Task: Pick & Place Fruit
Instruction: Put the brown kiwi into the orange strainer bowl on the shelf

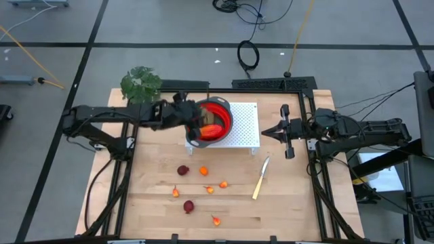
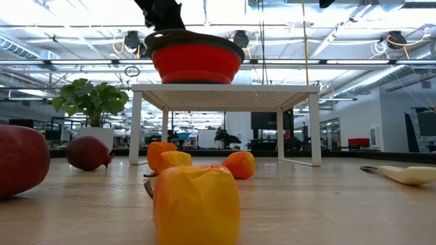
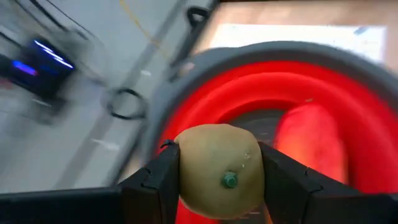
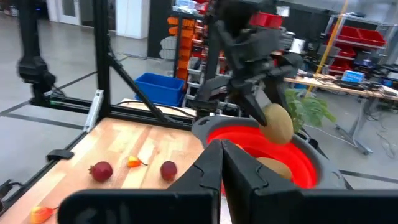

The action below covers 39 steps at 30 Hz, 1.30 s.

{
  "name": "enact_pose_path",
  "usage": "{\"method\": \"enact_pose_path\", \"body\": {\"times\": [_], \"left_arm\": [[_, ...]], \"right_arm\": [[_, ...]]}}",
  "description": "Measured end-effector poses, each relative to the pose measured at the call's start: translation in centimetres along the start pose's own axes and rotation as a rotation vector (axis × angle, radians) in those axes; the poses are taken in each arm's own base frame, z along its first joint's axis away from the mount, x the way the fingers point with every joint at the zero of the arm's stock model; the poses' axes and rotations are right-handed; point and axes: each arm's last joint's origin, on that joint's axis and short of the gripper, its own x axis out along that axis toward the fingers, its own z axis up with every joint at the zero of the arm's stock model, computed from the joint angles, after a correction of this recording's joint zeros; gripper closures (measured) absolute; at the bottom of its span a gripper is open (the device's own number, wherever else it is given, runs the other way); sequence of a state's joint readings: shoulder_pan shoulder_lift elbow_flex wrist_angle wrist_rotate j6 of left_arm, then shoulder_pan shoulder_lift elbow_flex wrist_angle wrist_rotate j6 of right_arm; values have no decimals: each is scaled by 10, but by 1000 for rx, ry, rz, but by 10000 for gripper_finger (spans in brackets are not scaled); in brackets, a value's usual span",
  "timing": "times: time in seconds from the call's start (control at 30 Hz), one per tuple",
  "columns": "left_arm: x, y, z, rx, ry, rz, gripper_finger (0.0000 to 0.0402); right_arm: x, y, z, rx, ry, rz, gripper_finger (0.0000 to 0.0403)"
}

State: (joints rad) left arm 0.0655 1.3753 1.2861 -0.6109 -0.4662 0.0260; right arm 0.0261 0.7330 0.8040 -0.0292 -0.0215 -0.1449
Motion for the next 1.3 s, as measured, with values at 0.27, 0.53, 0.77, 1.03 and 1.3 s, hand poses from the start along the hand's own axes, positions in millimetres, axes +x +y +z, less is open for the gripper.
{"method": "enact_pose_path", "body": {"times": [0.27, 0.53, 0.77, 1.03, 1.3], "left_arm": [[-9, -22, -1, 136, -9, 104, 227], [-8, -22, -8, 68, 57, 61, 227], [-5, -25, -9, 56, 66, 2, 227], [2, -29, -13, 63, 94, 16, 227], [5, -31, -13, 69, 103, -4, 227]], "right_arm": [[0, -1, 0, 1, 1, -28, 403], [0, -1, 0, 2, 1, -26, 403], [0, -1, 0, 2, 1, -25, 403], [0, -1, 0, 3, 1, -25, 403], [0, -1, 0, 3, 1, -25, 403]]}}
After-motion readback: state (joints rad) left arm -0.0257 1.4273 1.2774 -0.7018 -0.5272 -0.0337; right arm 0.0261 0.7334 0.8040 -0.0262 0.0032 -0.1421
